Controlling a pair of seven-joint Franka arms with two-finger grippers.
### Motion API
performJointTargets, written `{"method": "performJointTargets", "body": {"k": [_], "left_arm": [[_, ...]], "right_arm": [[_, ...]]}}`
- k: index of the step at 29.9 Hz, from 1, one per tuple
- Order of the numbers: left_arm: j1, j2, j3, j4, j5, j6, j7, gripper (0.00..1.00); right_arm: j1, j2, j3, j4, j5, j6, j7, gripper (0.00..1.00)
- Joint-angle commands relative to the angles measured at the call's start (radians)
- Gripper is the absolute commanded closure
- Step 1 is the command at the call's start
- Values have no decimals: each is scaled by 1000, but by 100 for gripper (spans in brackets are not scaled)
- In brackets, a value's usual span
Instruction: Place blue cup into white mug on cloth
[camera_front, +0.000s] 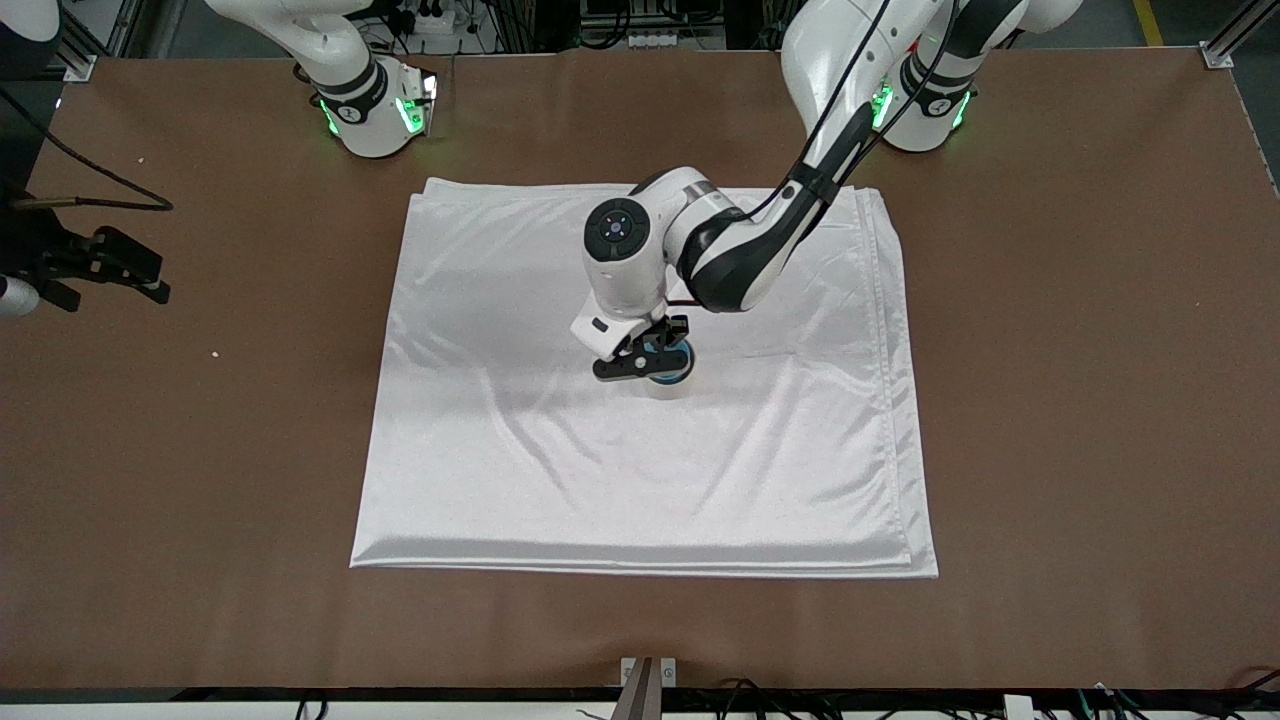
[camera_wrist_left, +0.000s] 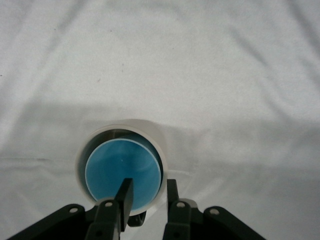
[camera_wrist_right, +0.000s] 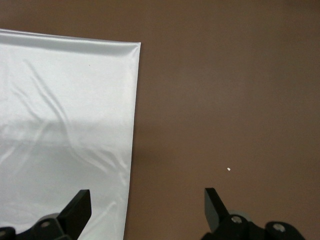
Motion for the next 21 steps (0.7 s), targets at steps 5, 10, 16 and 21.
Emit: {"method": "performJointTargets", "body": {"k": [5,10,16,21], "left_arm": [[16,-149,26,-31,6,-90,-41,26],[56,-236,24,-51,6,-199,-23,11],[124,-376,17,-147,6,-248,-7,3],[187,-552,10,-301,-17,-248,129,1]], "right_arm": [[-7,-56,10,-67,-13,16,-21,0],[-7,-54,10,-67,-13,8,1,0],[-4,-48,10,-64,-13,8,1,0],[-2,-48,10,-63,-12,8,1,0]]}}
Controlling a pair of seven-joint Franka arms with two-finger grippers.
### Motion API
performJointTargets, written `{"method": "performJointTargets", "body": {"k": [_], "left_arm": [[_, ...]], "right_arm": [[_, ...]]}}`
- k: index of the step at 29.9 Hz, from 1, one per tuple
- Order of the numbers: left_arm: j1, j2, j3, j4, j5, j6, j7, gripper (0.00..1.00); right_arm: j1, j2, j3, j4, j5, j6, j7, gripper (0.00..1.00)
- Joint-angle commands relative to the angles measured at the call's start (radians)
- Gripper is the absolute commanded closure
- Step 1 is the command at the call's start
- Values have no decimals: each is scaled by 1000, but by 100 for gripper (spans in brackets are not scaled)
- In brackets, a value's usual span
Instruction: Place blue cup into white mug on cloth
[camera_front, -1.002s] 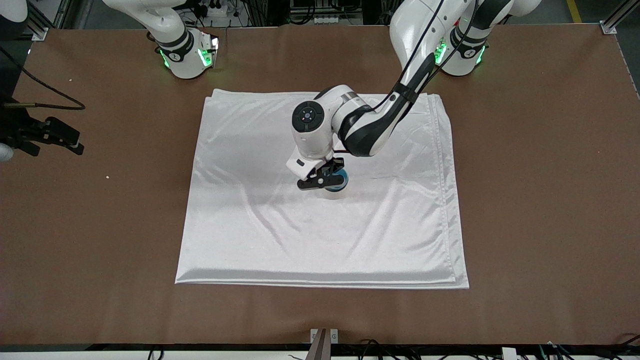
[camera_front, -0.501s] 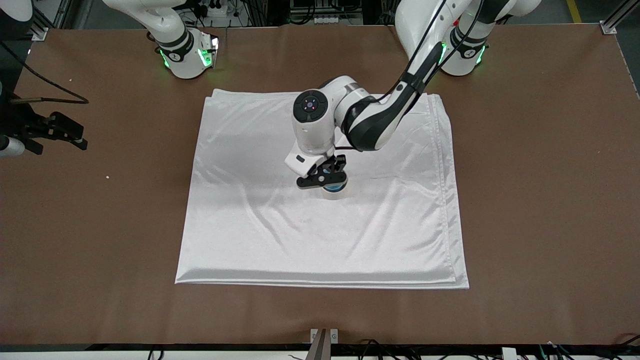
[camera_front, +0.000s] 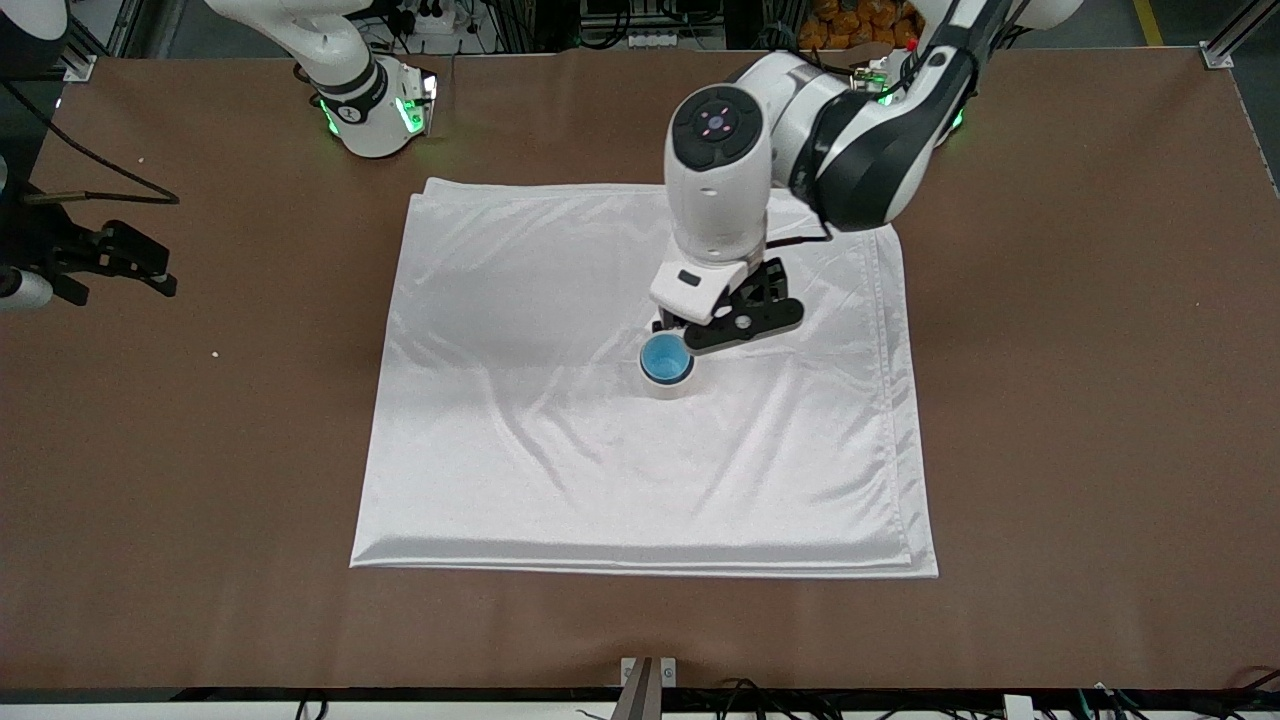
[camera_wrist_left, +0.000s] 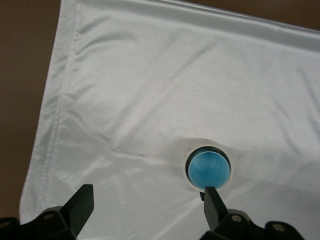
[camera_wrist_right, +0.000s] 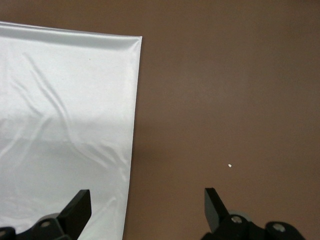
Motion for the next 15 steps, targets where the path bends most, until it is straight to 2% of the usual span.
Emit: {"method": "performJointTargets", "body": {"k": [1,7,15], "left_arm": [[71,-239,-12,-247,-28,12,120,0],[158,-390,-11,-368,-86,10,301,0],[285,-487,-11,-419,-150,3,496,0]], "right_arm": [[-3,-29,9,-30,-12,7,6,0],[-7,-27,9,-28,-12,7,5,0],[-7,-27,9,-28,-12,7,5,0]]}}
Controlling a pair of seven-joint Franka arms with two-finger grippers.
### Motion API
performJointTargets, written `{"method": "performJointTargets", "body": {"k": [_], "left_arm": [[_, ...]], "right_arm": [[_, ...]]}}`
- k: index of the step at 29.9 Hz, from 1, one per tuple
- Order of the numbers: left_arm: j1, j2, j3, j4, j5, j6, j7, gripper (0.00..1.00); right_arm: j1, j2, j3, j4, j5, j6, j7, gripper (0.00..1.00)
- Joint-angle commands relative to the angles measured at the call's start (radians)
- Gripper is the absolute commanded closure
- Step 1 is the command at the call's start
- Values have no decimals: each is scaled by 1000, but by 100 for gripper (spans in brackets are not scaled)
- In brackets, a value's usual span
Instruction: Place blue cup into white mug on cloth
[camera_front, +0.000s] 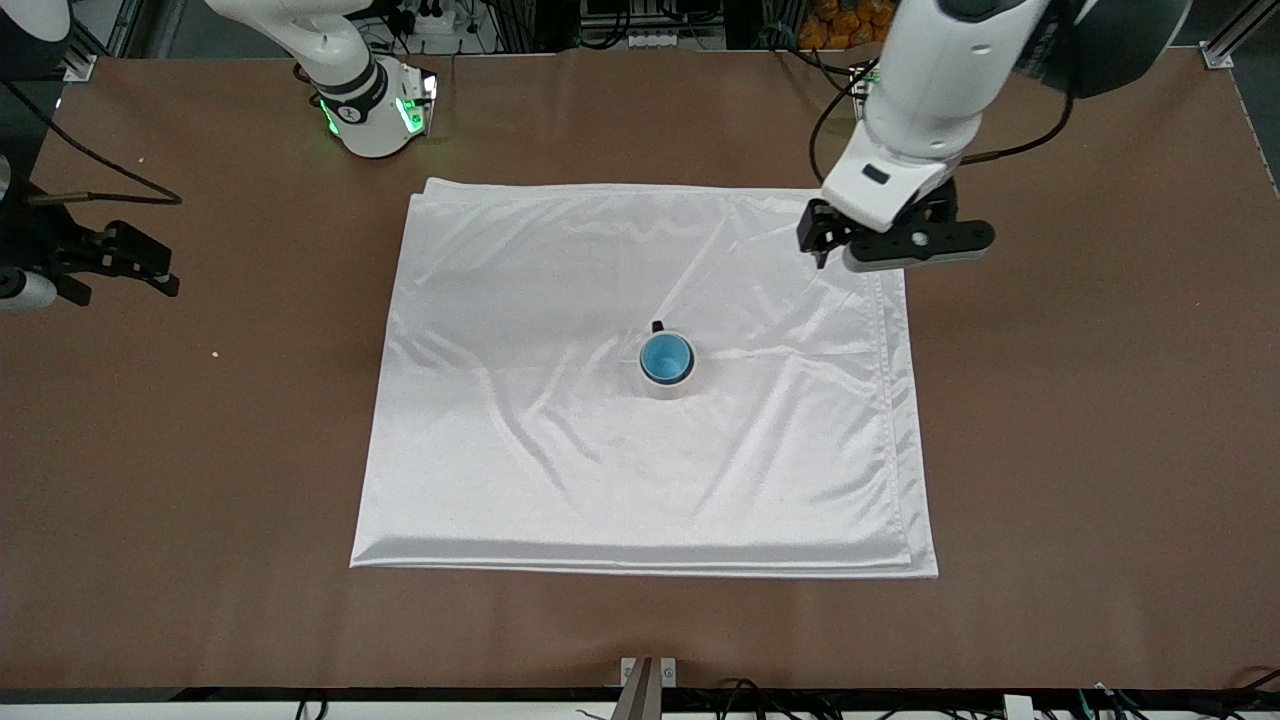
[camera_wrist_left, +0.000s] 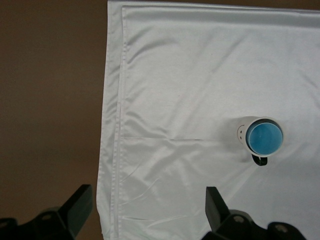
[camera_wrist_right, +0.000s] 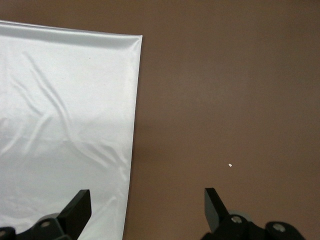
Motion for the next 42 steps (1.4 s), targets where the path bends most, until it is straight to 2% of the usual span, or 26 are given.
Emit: {"method": "performJointTargets", "body": {"k": [1,11,23,42], "left_arm": [[93,-80,-10,-74,-57,10,138,0],[211,-80,0,-14,-97,-52,338,0],[262,-12,4,118,-117,-81,350,0],[262,37,9,126,-100,-83,424,0]], "right_arm": [[-7,-27,8,-25,-12,5,4,0],[-4,-27,8,-25,-12,5,4,0],[-6,-27,8,-25,-12,5,6,0],[-6,-27,8,-25,-12,5,6,0]]}}
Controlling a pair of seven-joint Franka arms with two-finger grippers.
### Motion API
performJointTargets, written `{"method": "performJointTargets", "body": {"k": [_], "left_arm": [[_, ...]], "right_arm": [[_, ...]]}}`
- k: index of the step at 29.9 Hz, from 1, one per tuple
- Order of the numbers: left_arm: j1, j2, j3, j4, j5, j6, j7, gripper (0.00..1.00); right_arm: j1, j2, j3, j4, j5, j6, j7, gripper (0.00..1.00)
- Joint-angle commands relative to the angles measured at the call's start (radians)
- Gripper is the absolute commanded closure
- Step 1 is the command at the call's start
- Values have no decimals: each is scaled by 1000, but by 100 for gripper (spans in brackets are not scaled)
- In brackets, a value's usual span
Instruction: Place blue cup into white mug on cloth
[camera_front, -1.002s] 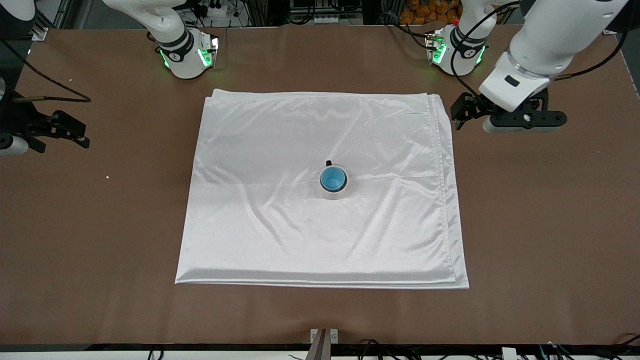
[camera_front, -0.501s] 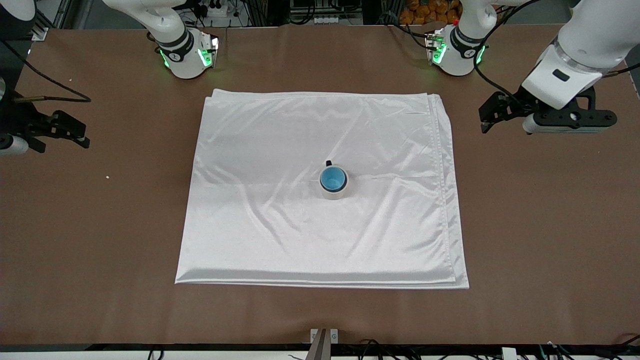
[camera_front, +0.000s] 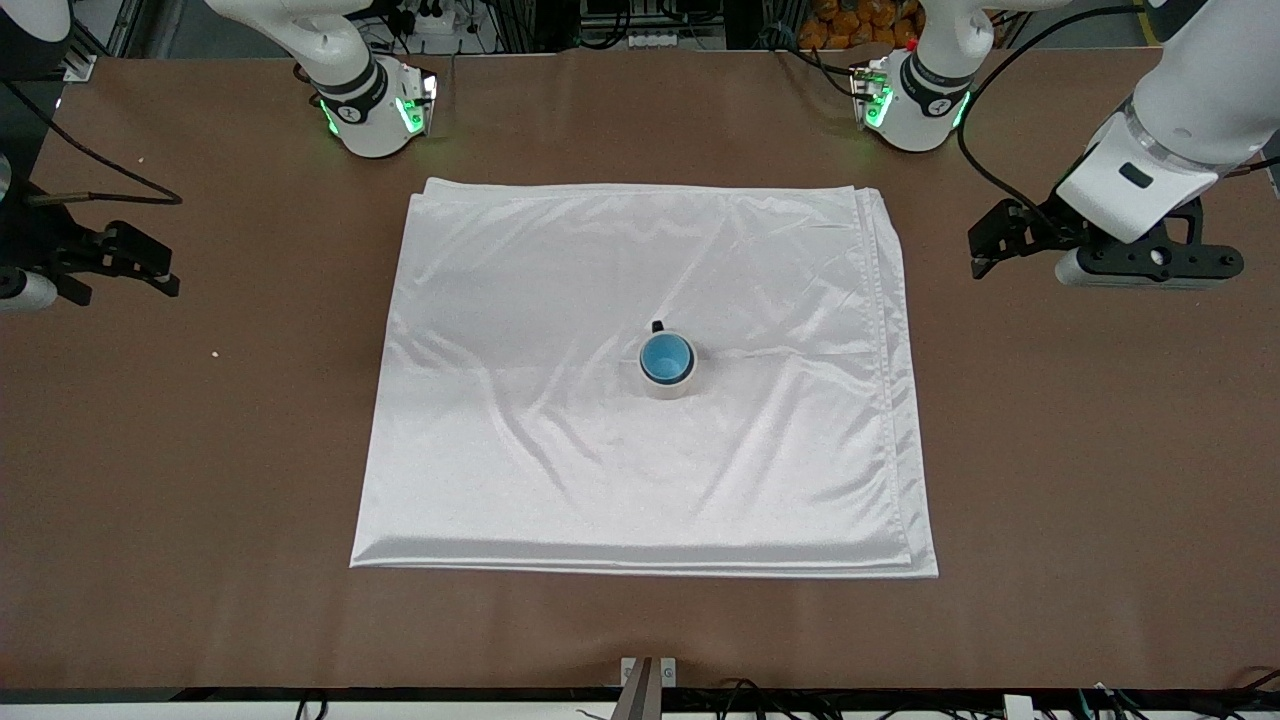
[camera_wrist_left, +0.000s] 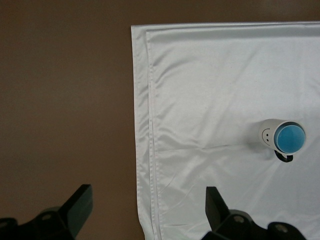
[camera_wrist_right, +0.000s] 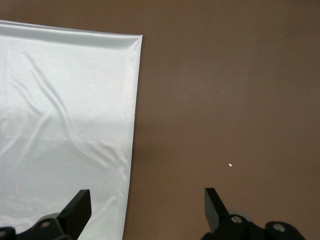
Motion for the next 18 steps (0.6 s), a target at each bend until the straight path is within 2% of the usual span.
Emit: {"method": "performJointTargets", "body": {"k": [1,18], "left_arm": [[2,31,-1,33,-8,-21,34,0],[-1,48,-1,35,25,-9,29,0]], "right_arm": [[-6,-27,8,-25,-12,5,6,0],[-3,-24,8,-25,-10,2,-2,0]]}}
